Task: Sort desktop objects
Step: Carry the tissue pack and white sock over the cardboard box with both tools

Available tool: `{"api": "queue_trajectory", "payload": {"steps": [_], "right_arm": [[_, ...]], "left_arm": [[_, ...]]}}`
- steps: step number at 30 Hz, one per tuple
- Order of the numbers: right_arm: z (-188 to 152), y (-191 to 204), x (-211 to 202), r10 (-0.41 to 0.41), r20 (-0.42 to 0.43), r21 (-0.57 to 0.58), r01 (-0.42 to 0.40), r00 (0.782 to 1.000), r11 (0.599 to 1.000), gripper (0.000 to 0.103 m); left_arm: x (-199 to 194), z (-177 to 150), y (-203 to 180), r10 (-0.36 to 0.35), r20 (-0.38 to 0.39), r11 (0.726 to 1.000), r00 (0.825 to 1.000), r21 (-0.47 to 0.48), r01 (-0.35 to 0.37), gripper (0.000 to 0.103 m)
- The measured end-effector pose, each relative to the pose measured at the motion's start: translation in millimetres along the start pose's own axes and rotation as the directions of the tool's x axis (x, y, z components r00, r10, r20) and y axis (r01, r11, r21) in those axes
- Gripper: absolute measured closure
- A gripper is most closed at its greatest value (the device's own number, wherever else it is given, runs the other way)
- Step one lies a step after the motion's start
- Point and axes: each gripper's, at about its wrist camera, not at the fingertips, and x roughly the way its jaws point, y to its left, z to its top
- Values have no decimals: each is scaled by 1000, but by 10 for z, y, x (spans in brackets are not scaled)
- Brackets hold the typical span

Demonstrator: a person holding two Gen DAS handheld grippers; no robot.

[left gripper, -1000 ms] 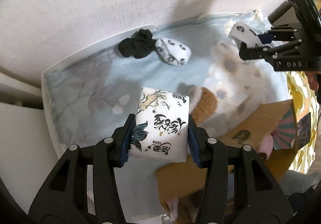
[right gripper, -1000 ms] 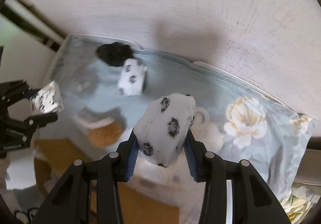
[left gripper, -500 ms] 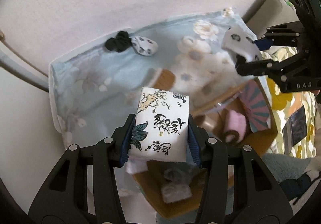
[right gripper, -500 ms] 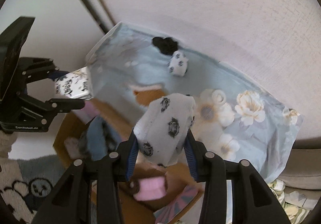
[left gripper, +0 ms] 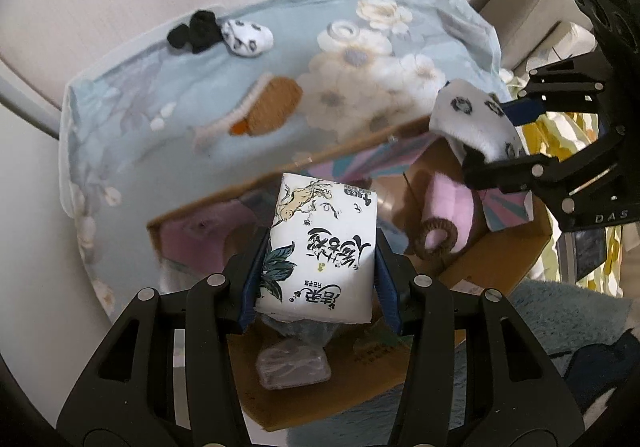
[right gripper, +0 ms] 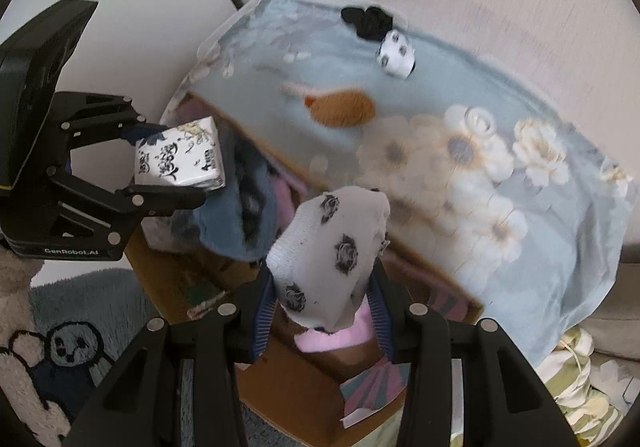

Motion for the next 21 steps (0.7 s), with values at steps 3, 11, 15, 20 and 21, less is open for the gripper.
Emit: {"api": "queue_trajectory", "payload": {"steps": [3, 11, 15, 20, 21], "right_arm": [[-76, 26, 91, 5, -23, -5, -5, 1000, 1000, 63], [-184, 84, 249, 7, -65, -19, -9, 998, 1000, 63], [-197, 122, 254, 10, -65, -25, -12, 998, 1000, 63], [-206, 176, 196, 1, -55, -38, -4, 999, 999, 63], [-208, 185, 177, 1, -51, -39, -3, 999, 999, 63]], "left_arm": [[88, -68, -23, -3, -20, 1000, 1000, -2, 3, 58], [232, -173, -75, -4, -49, 1000, 999, 8, 4, 58], [226, -178, -75, -3, -48, 1000, 999, 10, 4, 58], [180, -195, -77, 13, -42, 1000, 999, 23, -12, 58], [162, -199, -71, 16, -39, 1000, 999, 24, -15, 58]]}}
